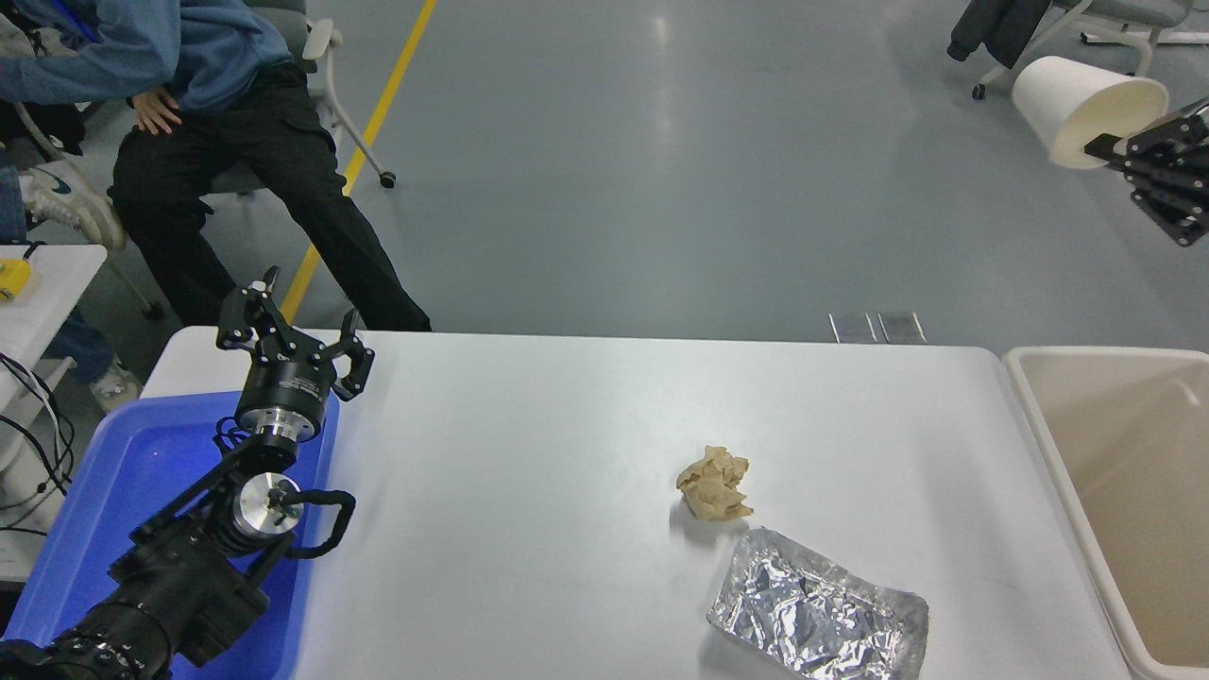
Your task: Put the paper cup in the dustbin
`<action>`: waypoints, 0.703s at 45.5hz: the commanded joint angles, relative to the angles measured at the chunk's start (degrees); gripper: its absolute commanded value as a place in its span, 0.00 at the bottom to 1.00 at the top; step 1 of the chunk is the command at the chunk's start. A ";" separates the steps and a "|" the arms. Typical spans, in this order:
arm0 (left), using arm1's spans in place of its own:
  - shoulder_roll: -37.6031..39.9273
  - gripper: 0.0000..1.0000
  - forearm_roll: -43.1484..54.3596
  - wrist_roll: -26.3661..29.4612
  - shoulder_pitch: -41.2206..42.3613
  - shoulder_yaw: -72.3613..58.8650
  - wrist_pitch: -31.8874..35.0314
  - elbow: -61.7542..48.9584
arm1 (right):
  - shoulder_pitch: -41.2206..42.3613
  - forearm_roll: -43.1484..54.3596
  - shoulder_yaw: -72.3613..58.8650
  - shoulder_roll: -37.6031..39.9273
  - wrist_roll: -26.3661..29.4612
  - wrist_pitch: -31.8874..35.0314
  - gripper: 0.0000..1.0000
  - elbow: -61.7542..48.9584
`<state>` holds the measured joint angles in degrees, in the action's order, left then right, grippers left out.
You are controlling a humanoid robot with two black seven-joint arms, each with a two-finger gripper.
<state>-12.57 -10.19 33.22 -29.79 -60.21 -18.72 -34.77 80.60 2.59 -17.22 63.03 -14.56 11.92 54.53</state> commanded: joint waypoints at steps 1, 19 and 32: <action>0.00 1.00 -0.01 0.00 0.00 0.00 0.00 0.05 | -6.68 -13.74 0.08 1.21 5.15 -2.69 0.00 -8.65; -0.09 1.00 -0.01 0.00 0.00 0.00 0.00 0.05 | -22.41 -32.29 2.45 -7.39 13.68 -12.97 0.00 -20.42; -0.09 1.00 -0.01 0.09 0.00 0.00 0.08 0.05 | -35.59 -32.04 14.23 -24.79 17.64 -16.14 0.00 -41.51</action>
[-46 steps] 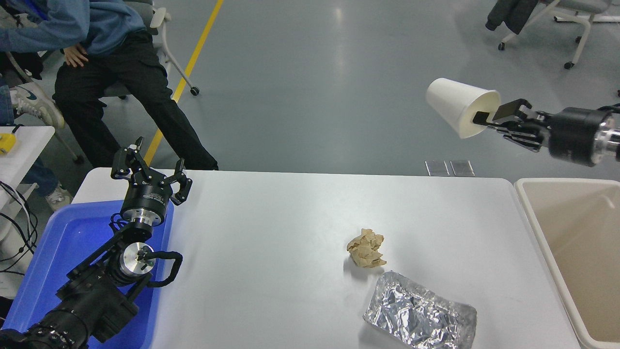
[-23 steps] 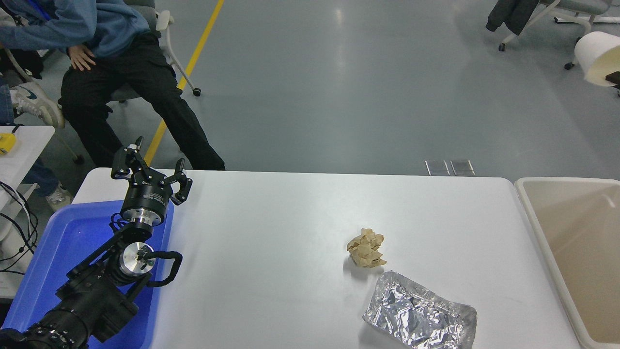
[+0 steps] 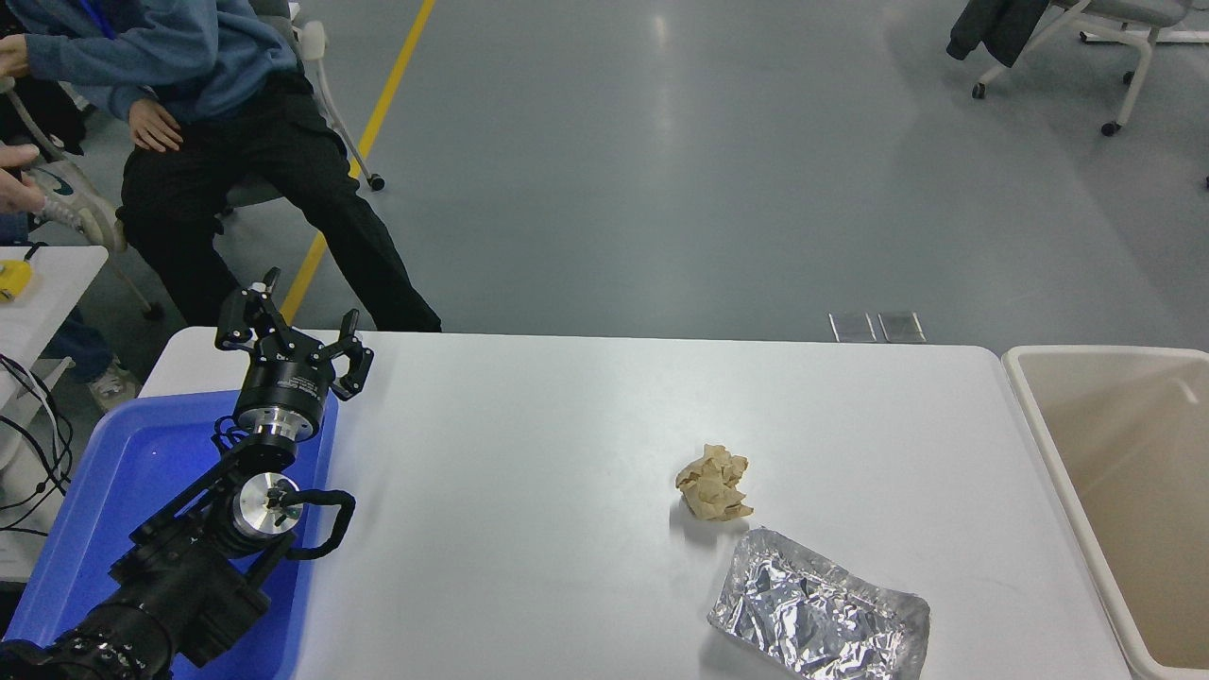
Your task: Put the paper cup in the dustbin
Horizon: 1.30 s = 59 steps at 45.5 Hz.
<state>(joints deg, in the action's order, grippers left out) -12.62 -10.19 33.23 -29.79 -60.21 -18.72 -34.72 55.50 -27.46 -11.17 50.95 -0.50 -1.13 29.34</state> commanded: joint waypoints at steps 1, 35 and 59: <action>-0.03 1.00 0.08 0.08 0.00 0.00 0.08 0.00 | -11.11 -1.46 8.70 -13.85 3.66 -3.18 0.00 -17.73; -0.03 1.00 -0.01 0.08 0.00 0.00 0.00 0.00 | -16.74 3.82 18.90 -24.49 0.50 -3.00 0.00 -23.54; -0.03 1.00 -0.01 0.08 0.00 0.00 0.08 0.00 | -17.35 3.90 18.90 -23.79 -0.99 -0.63 0.60 -23.63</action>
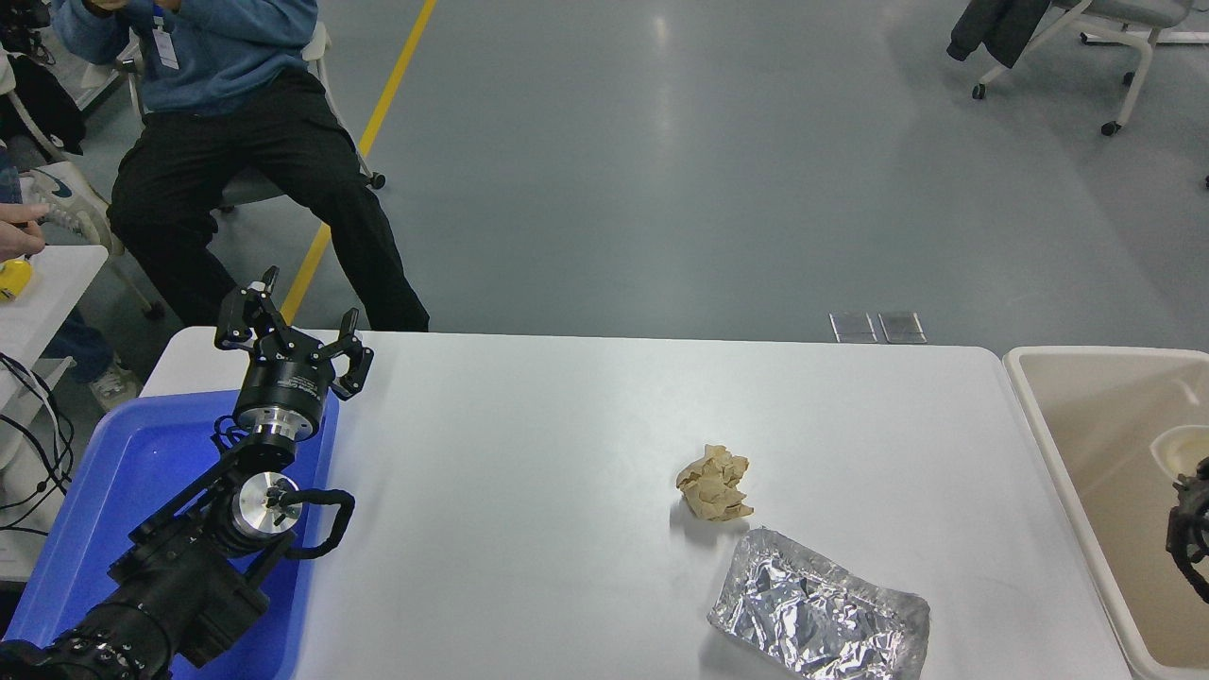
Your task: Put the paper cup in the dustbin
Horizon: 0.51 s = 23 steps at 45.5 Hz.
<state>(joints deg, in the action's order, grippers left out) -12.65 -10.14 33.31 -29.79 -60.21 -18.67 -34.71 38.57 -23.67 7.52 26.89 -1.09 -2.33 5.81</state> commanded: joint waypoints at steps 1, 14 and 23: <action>0.00 1.00 -0.05 0.00 0.00 0.00 0.03 0.00 | -0.43 0.12 0.21 0.27 -0.41 0.57 0.66 -0.09; 0.00 1.00 0.03 0.00 0.00 0.00 -0.05 0.00 | 0.27 0.12 0.39 2.73 -0.23 1.45 0.97 0.08; 0.00 1.00 0.03 -0.08 0.00 0.00 -0.06 0.00 | 4.84 0.03 0.47 5.01 0.03 6.80 0.99 0.78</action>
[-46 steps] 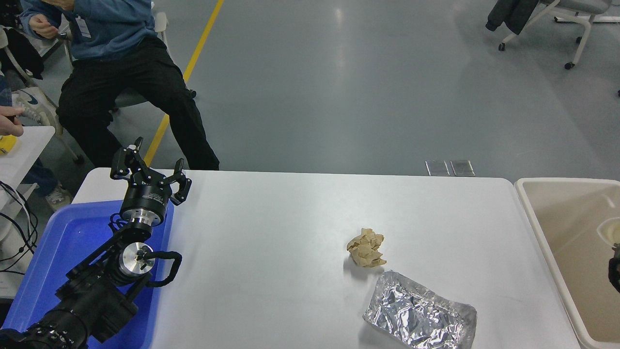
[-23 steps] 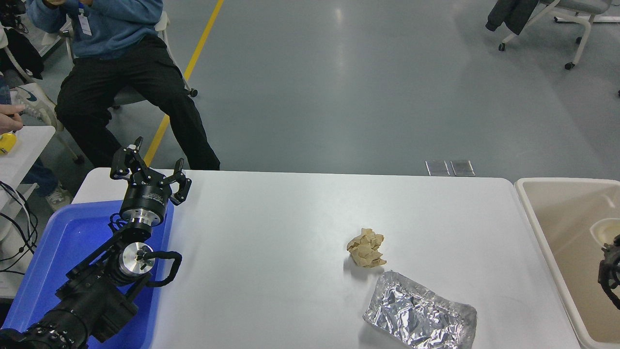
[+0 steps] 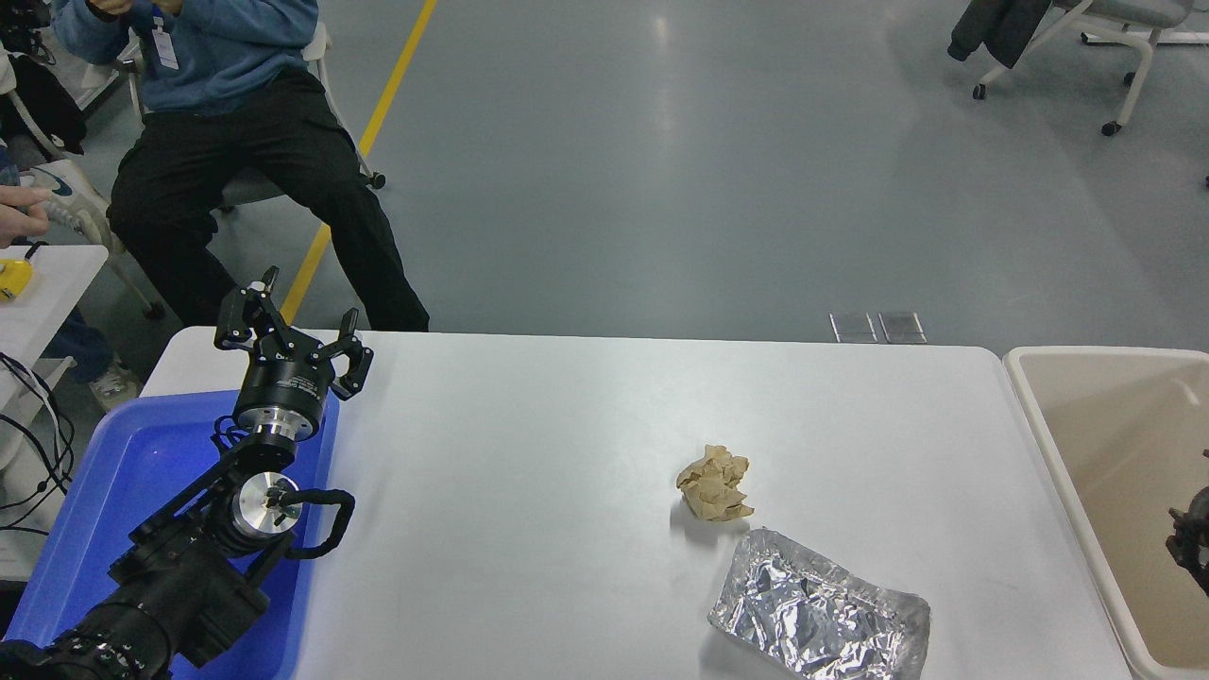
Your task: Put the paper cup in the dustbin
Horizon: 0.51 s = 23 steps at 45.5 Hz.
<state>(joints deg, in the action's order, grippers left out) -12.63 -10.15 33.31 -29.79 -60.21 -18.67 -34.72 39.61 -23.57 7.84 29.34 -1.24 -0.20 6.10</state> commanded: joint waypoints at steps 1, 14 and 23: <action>-0.03 1.00 -0.04 0.00 0.00 0.00 -0.05 0.00 | 4.24 -0.07 0.16 2.83 0.19 5.29 0.99 0.58; 0.06 1.00 -0.04 -0.09 0.00 0.00 -0.05 0.00 | 11.98 0.19 0.07 3.10 0.10 11.01 0.99 4.88; 0.06 1.00 0.04 -0.09 0.00 0.00 -0.05 0.00 | 15.84 5.02 0.16 2.66 -0.25 11.10 0.99 12.27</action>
<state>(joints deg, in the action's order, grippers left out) -12.60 -10.17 33.25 -29.80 -60.21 -18.71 -34.72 50.50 -22.37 7.93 32.13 -1.19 9.22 11.78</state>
